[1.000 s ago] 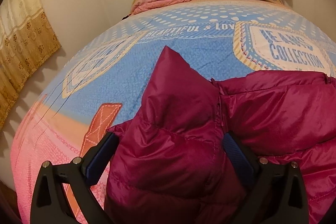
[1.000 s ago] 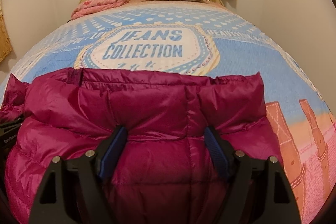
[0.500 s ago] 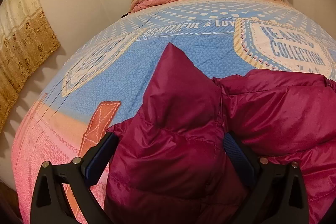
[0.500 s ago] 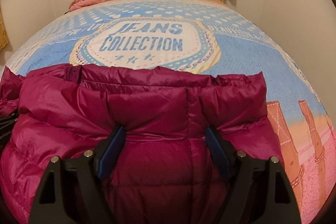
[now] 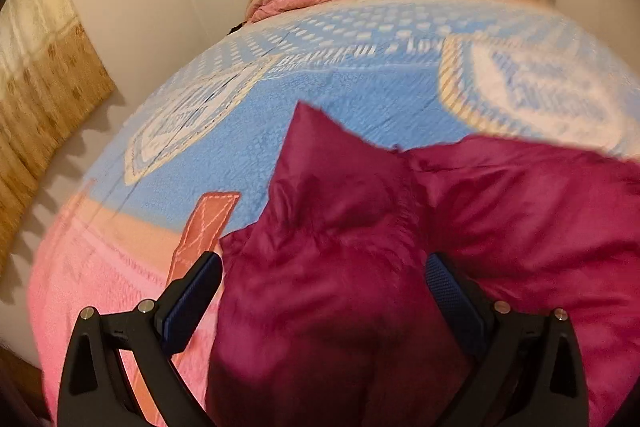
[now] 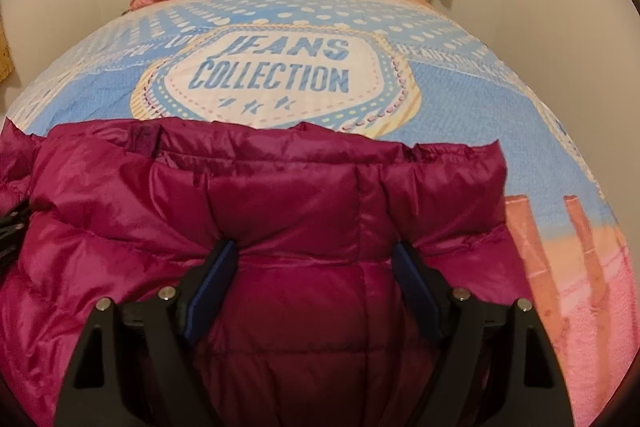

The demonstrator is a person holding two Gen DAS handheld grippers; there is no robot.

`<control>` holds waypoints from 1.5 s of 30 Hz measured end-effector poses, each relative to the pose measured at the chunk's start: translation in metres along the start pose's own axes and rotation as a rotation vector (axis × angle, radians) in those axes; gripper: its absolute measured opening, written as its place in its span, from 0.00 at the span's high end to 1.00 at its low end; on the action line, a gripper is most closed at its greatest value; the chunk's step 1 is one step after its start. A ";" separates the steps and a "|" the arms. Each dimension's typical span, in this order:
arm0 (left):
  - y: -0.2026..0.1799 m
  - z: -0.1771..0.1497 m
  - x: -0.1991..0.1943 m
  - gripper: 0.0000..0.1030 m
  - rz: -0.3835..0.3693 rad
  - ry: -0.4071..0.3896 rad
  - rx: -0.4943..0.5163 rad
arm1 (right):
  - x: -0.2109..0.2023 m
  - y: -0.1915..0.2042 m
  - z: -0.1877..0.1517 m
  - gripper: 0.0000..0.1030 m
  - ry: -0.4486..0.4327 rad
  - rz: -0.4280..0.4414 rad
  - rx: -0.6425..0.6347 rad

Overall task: Fold large clothes
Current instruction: 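Smooth the folded jacket's edge with both open grippers, then grasp a jacket flap with the left gripper and lift it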

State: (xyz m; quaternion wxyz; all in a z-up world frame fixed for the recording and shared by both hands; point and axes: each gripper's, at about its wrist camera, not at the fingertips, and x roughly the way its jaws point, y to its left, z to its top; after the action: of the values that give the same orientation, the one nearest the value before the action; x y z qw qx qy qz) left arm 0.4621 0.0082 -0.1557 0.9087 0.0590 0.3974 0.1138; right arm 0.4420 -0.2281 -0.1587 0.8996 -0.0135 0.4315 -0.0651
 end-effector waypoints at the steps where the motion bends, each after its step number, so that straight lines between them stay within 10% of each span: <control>1: 0.003 -0.001 -0.013 0.01 -0.034 -0.033 -0.020 | -0.008 0.002 0.001 0.20 -0.013 -0.002 0.004; 6: -0.007 -0.017 -0.045 0.01 -0.079 -0.130 -0.018 | -0.053 0.034 -0.011 0.13 -0.119 0.102 0.007; 27: -0.027 -0.033 -0.002 0.01 -0.029 -0.010 0.047 | -0.013 0.063 -0.030 0.05 -0.037 0.022 -0.058; 35: 0.042 -0.064 -0.085 0.01 -0.002 -0.146 -0.045 | -0.097 0.050 -0.072 0.04 -0.134 0.056 -0.070; 45: 0.075 -0.136 -0.073 0.01 -0.067 0.039 -0.222 | -0.084 0.060 -0.115 0.01 -0.086 0.018 -0.110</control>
State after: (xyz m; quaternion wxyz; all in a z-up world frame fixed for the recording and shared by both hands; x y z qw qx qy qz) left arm 0.3024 0.0650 -0.1814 0.9050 -0.0577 0.4017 0.1278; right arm 0.3073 -0.1539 -0.1703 0.9158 -0.0616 0.3956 -0.0326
